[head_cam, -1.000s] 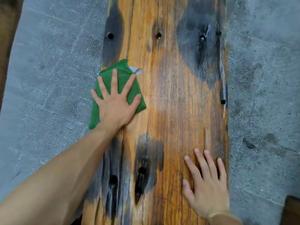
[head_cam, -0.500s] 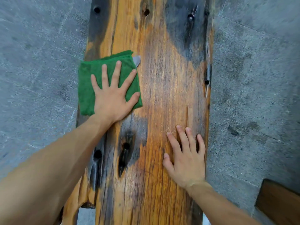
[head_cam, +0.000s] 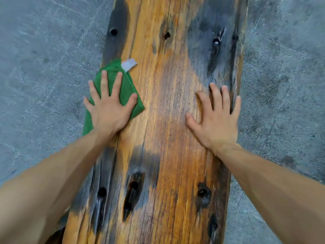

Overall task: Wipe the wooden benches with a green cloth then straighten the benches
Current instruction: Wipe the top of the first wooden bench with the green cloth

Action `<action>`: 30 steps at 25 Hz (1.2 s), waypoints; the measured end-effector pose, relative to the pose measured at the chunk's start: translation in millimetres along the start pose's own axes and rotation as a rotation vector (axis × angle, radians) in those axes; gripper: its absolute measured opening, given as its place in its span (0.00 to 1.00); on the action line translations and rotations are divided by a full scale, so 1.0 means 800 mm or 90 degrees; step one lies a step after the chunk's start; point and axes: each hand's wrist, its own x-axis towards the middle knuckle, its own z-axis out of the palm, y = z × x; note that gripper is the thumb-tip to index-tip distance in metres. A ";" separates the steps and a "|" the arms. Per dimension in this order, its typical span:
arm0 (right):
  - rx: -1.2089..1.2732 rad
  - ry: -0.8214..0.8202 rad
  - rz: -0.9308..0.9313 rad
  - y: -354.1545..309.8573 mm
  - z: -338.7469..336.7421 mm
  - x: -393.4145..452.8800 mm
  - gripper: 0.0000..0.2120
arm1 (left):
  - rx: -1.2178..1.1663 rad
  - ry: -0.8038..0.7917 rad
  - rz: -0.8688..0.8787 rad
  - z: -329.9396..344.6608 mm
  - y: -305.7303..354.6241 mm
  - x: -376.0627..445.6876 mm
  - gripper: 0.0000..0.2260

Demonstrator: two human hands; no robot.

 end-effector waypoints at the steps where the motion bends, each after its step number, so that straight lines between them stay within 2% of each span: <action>1: -0.001 -0.004 0.001 0.000 -0.002 0.003 0.32 | -0.010 0.003 -0.032 -0.003 0.020 0.020 0.34; 3: -0.001 -0.001 -0.002 -0.001 -0.001 0.005 0.33 | -0.016 0.013 -0.067 -0.007 0.074 0.064 0.34; 5: -0.006 0.002 -0.008 -0.002 0.001 0.002 0.33 | 0.002 0.006 -0.017 -0.004 0.144 0.093 0.34; 7: -0.003 0.005 -0.008 -0.003 0.002 0.002 0.33 | 0.051 -0.008 0.135 0.006 0.213 0.095 0.32; 9: 0.000 0.005 0.002 -0.002 0.001 0.005 0.33 | 0.094 -0.034 0.335 0.010 0.248 0.077 0.30; 11: 0.011 0.014 -0.004 -0.001 -0.001 0.004 0.31 | 0.117 -0.073 0.573 0.004 0.222 0.054 0.28; 12: 0.011 0.015 -0.008 0.000 -0.002 0.002 0.30 | 0.098 -0.085 0.655 -0.002 0.190 0.049 0.27; 13: 0.008 0.011 -0.006 0.000 -0.003 0.001 0.31 | 0.074 -0.087 0.690 -0.007 0.152 0.050 0.26; 14: 0.003 0.007 -0.002 0.001 -0.004 0.001 0.31 | 0.065 -0.072 0.683 -0.012 0.114 0.058 0.27; 15: 0.000 0.002 -0.001 0.001 -0.005 0.002 0.32 | 0.067 -0.050 0.626 -0.016 0.080 0.070 0.28; 17: -0.002 0.001 -0.003 -0.002 -0.004 0.004 0.31 | 0.064 -0.025 0.413 -0.022 0.049 0.098 0.31; 19: 0.005 0.006 -0.003 -0.001 -0.003 0.005 0.32 | 0.073 -0.001 0.211 -0.019 0.081 0.121 0.33; 21: 0.014 0.012 -0.007 -0.002 -0.002 0.004 0.32 | 0.066 -0.005 0.142 -0.017 0.143 0.140 0.33; 24: 0.022 0.015 -0.005 -0.003 -0.002 0.004 0.32 | 0.050 -0.046 0.254 -0.017 0.244 0.156 0.31; 27: 0.029 0.018 0.003 -0.004 -0.002 0.005 0.32 | 0.069 -0.122 0.468 -0.007 0.337 0.116 0.26; 30: 0.028 0.032 0.015 -0.002 -0.003 0.005 0.30 | 0.006 -0.197 0.708 -0.001 0.327 0.051 0.25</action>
